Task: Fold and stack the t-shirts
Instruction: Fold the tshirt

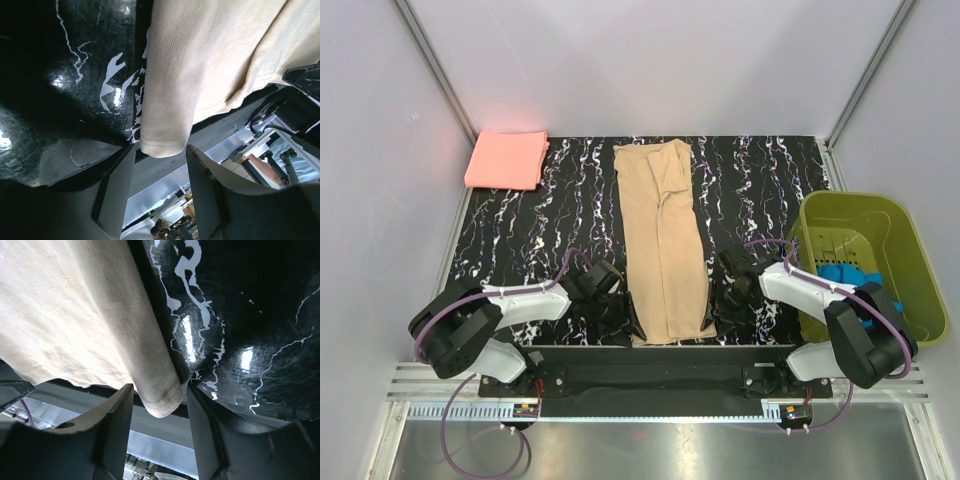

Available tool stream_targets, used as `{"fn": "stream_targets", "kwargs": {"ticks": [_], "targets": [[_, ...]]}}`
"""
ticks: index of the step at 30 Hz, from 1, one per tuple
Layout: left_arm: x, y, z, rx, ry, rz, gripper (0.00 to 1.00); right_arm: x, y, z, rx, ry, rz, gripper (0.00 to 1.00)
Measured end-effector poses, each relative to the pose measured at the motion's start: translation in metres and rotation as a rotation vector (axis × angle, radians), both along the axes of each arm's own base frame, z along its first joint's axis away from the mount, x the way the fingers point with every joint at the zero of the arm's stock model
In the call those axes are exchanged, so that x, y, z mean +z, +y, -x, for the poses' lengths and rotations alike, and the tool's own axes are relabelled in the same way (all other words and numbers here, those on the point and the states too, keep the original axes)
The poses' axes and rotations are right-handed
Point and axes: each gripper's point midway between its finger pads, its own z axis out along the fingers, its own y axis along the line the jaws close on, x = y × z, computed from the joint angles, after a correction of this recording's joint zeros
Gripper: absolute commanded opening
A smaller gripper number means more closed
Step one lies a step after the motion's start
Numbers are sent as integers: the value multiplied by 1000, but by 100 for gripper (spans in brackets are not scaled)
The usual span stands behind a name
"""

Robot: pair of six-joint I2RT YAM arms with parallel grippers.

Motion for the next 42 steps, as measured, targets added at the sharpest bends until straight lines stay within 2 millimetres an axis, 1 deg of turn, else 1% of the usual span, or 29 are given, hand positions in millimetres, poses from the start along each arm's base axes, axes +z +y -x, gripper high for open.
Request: {"fn": "stream_targets", "kwargs": {"ticks": [7,12,15,18,19,20,22,23,26,30,35,38,39,42], "targets": [[0,0,0,9,7,-1,52,0,-5,-2,-32,-14,29,55],[-2,1,1,11,11,-13,46,-1,-6,-3,-49,-11,36,53],[-4,2,1,9,15,-19,40,-1,-6,-3,-51,-11,39,49],[-5,2,2,3,24,-32,31,-2,-7,-4,-57,-11,43,43],[-6,3,2,0,26,-37,27,-2,-7,-4,-60,-10,43,37],[-7,4,3,-2,27,-41,14,-3,-7,-4,-61,-12,43,33],[-10,6,3,-6,23,-56,2,-4,-8,-5,-63,-11,44,24],[-10,6,2,-7,21,-53,0,-5,-8,-4,-63,-8,44,12],[-9,6,1,-10,11,-54,0,-5,-5,-4,-56,-2,28,0],[-8,12,-1,-4,-16,-81,0,-6,2,0,-57,12,-20,0],[-9,27,1,11,-56,-116,0,-5,4,10,-64,12,-70,0],[-11,38,10,22,-67,-111,0,-3,3,22,-63,22,-86,0],[-15,43,15,25,-62,-120,0,-2,3,26,-59,27,-92,0],[-26,59,30,34,-26,-168,0,2,6,30,-50,36,-111,0]]}}
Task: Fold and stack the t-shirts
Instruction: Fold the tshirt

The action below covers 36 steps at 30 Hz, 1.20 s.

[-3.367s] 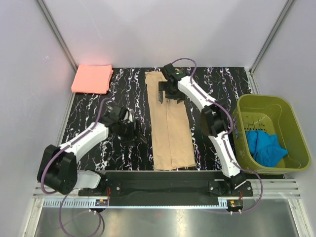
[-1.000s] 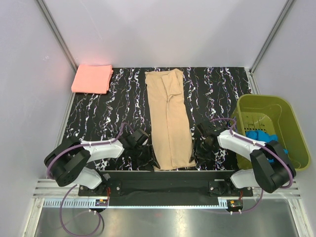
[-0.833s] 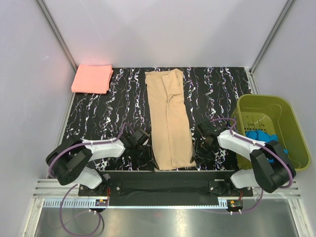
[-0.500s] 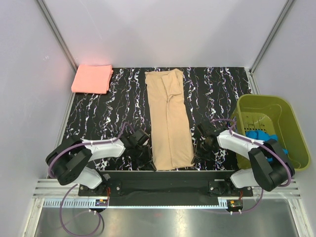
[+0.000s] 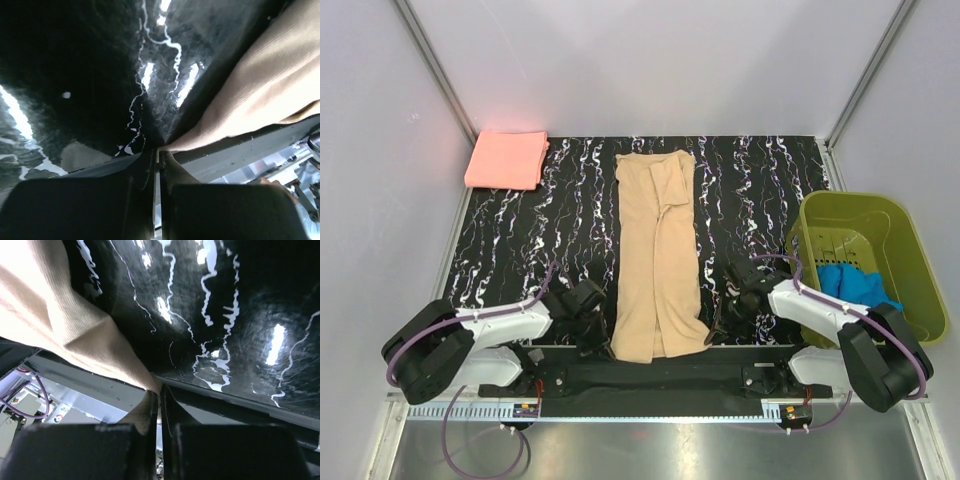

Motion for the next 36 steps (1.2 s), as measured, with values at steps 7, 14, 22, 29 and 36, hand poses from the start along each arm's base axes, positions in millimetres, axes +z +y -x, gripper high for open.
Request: {"fn": "stream_targets", "kwargs": {"ticks": [7,14,22,29,36], "targets": [[12,-9,-12,-8,-20,-15,0,9,6,-2,-1,19,-21,0],[43,-38,-43,-63,-83,-5,0,30,23,-20,15,-2,-71,0],[99,-62,-101,-69,-204,48,0,74,41,-80,45,-108,-75,0],[102,-44,-192,50,-218,19,0,79,22,-185,-28,-178,-49,0],[96,-35,-283,78,-266,7,0,73,29,-274,14,-249,-46,0]]}}
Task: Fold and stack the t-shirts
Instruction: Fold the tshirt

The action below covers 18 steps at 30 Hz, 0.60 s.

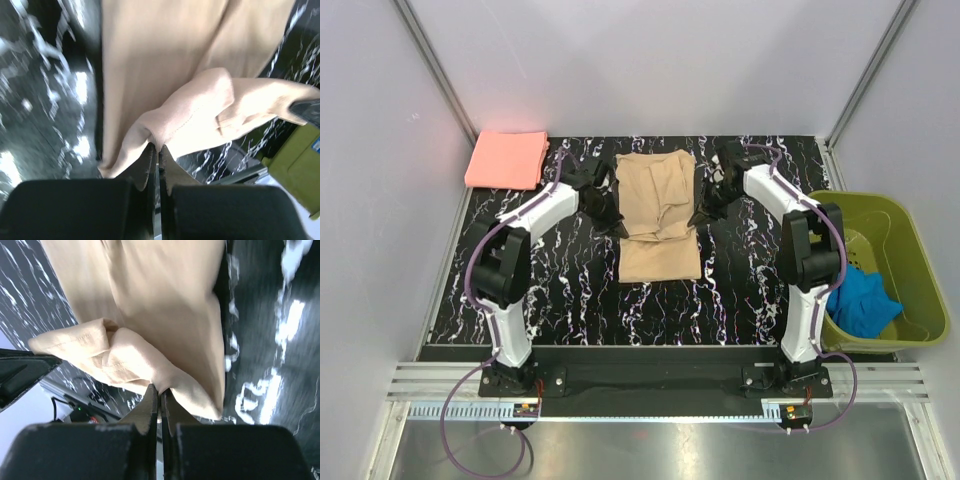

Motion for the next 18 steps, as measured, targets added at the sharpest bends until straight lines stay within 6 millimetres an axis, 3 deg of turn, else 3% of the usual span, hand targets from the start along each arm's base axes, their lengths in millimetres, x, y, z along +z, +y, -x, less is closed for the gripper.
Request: {"fn": "stream_targets", "kwargs": {"ticks": [3,7,12,18], "targets": [[-5,8,-21,9,4,6,0,1,2,-28,-3,-20,-2,0],[-12,14,-41,18,13,20,0,3,3,-47,-5,-37,-4,0],[-14,13,-55,21,12,42,0,0,1,-56,-7,-33,-3,0],[-19,6,-60,8,24,69,1,-17,-6,-57,-21,15,5,0]]}}
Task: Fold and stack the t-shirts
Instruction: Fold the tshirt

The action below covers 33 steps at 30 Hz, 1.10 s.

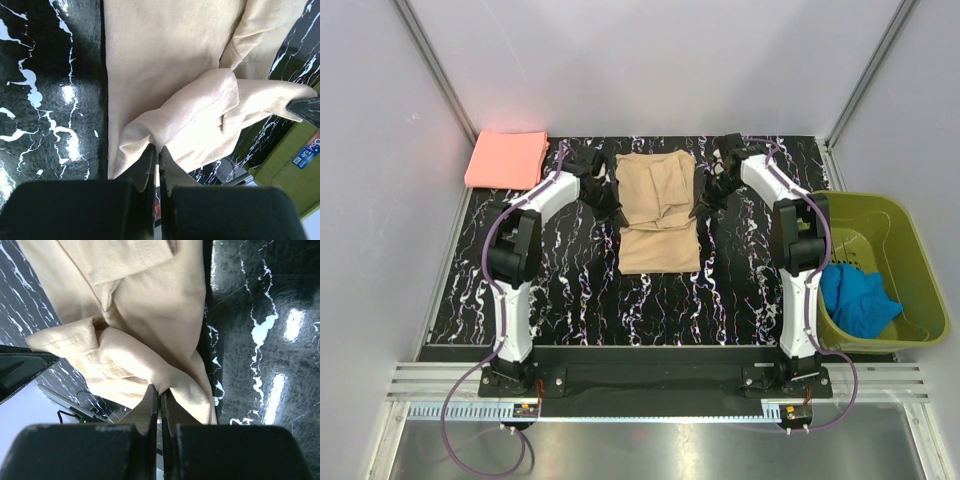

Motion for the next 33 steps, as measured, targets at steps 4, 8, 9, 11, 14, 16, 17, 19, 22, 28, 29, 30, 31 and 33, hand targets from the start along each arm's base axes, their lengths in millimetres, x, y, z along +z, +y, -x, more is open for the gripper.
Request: {"fn": "stream_targets", "kwargs": {"ticks": [4,8,9,11,14,16,17,19,22,28,29,30,31,33], "targets": [[-6,1,0,1,13,-2,6,-8,-1,-2,-1,22,-7,7],[-9,2,-4,2,16,-11,30,-12,2,-15,-3,17,-30,23],[-8,3,-7,4,9,-14,38,-12,1,-19,-6,13,-36,33],[-5,5,-14,7,-6,-23,47,-12,1,-29,-24,2,-55,40],[5,9,-29,18,-59,-52,65,-10,-6,-43,-55,-15,-72,51],[15,13,-35,20,-105,-70,68,-6,-13,-50,-73,-26,-76,56],[19,15,-35,20,-121,-79,67,-3,-15,-52,-80,-33,-78,57],[29,18,-30,19,-152,-93,60,-1,-20,-49,-91,-43,-80,61],[45,13,-9,-5,-206,-80,46,3,-20,-26,-93,-24,-79,58],[52,-35,30,-100,-253,35,27,17,17,11,-36,-37,-145,21],[46,-42,32,-113,-247,51,26,17,25,10,-24,-49,-160,7],[40,-48,32,-121,-239,64,24,17,32,11,-14,-52,-177,3],[33,-51,31,-124,-227,74,22,15,36,10,-10,-52,-186,0],[18,-53,29,-123,-199,81,19,14,39,5,-8,-48,-199,0]]}}
